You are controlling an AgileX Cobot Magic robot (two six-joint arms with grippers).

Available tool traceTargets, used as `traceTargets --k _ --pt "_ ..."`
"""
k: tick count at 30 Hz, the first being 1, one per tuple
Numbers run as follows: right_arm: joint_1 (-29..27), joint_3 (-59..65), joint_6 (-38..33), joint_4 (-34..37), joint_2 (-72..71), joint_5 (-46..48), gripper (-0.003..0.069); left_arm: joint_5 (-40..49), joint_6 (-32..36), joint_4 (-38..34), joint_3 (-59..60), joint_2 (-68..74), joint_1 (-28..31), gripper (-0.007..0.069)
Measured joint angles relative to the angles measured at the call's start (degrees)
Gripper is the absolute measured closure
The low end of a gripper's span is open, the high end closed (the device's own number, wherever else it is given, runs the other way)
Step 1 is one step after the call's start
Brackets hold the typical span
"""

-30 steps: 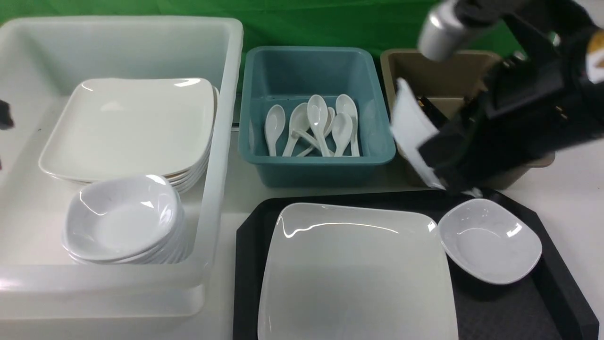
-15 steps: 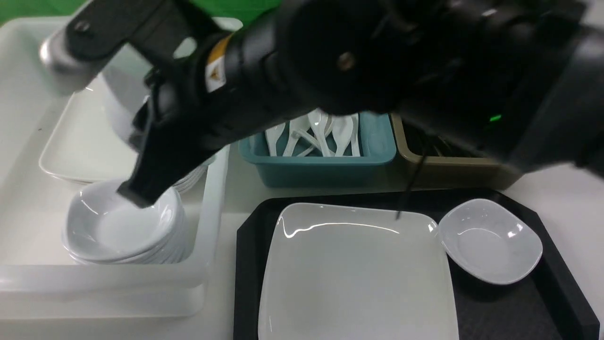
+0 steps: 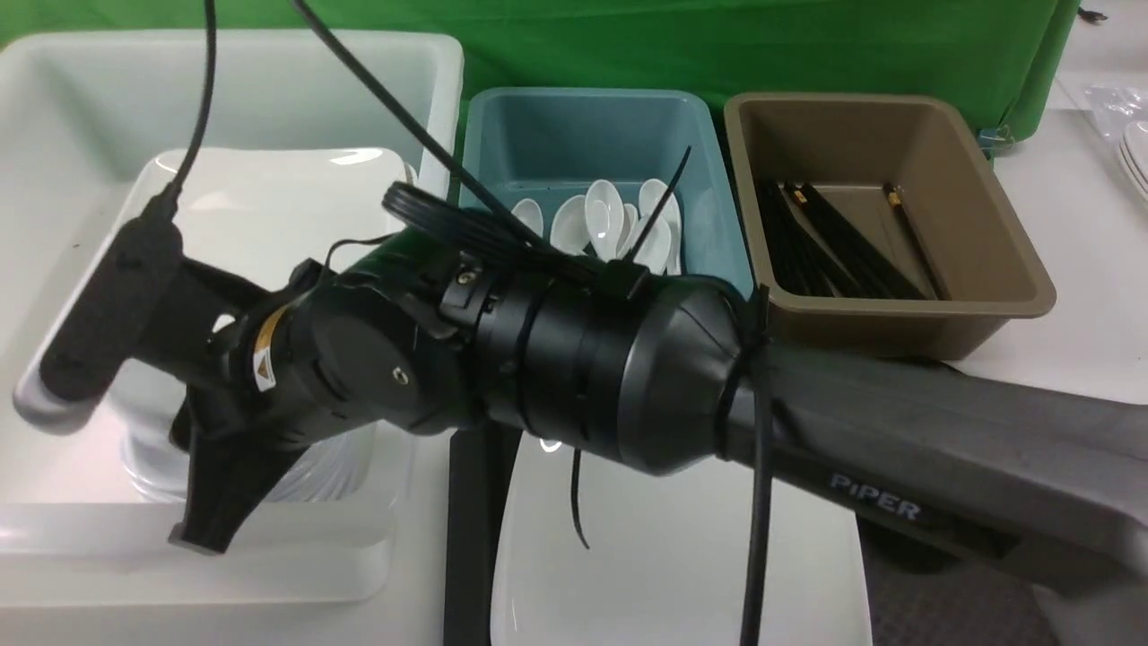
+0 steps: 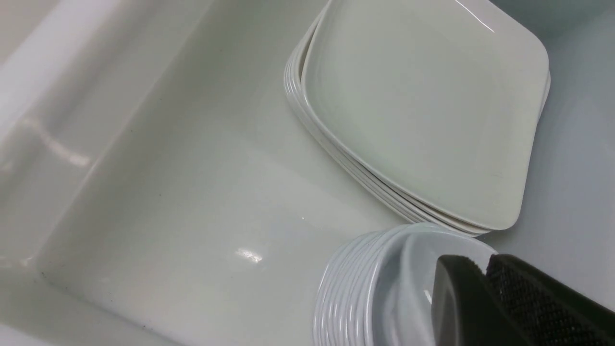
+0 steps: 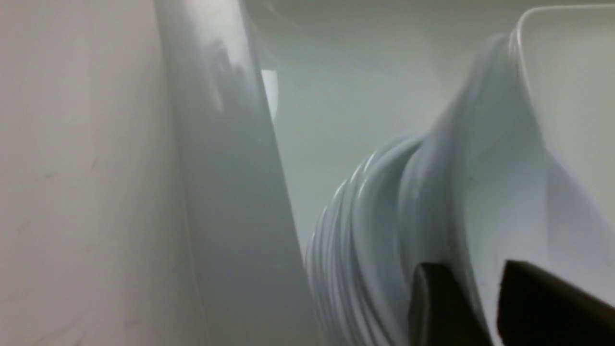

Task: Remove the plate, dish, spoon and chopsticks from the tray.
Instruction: Use the right arm to put the small plate into the large storage box on the left, then use the right arm to grab a small plate from the dinner plate

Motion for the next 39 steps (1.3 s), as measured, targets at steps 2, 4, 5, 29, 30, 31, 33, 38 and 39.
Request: traceTargets --k 2,4,5,29,30,31,33,38,39 --pt "0.0 0.0 0.74 0.0 -0.37 0.43 0.0253 0.0 0.11 -0.17 0.0 -0.06 0.0 0.0571" --pt "0.0 0.0 2.38 -0.14 -1.37 2.18 0.013 0.0 0.37 -0.27 0.0 -0.17 0.0 0.0571" --pt "0.0 0.0 3.42 -0.08 -2.43 4.17 0.0069 0.0 0.59 -0.31 0.0 -0.17 0.0 0.0571" --pt "-32.71 31.5 17.38 -19.09 -32.03 40.59 0.0469 1.96 4.55 3.96 0.0 -0.17 -40.1 0.0571" --pt "-34.07 34.46 17.51 -19.09 -32.19 39.29 0.0417 1.96 4.4 3.94 0.0 -0.17 -40.81 0.0571" --pt "-34.72 36.67 17.73 -19.03 -32.17 37.85 0.0384 1.9 4.32 3.87 0.0 -0.17 -41.03 0.0571" --pt "-35.88 40.74 18.42 -18.97 -32.17 33.96 0.0298 1.59 4.27 3.84 0.0 -0.17 -41.18 0.0571" --pt "-36.46 50.72 18.67 -18.48 -32.17 20.88 0.0127 1.29 3.91 4.87 0.0 -0.17 -41.18 0.0571" --pt "-36.46 52.04 18.67 -18.48 -32.17 18.56 0.0118 1.29 3.91 4.99 0.0 -0.17 -41.18 0.0571"
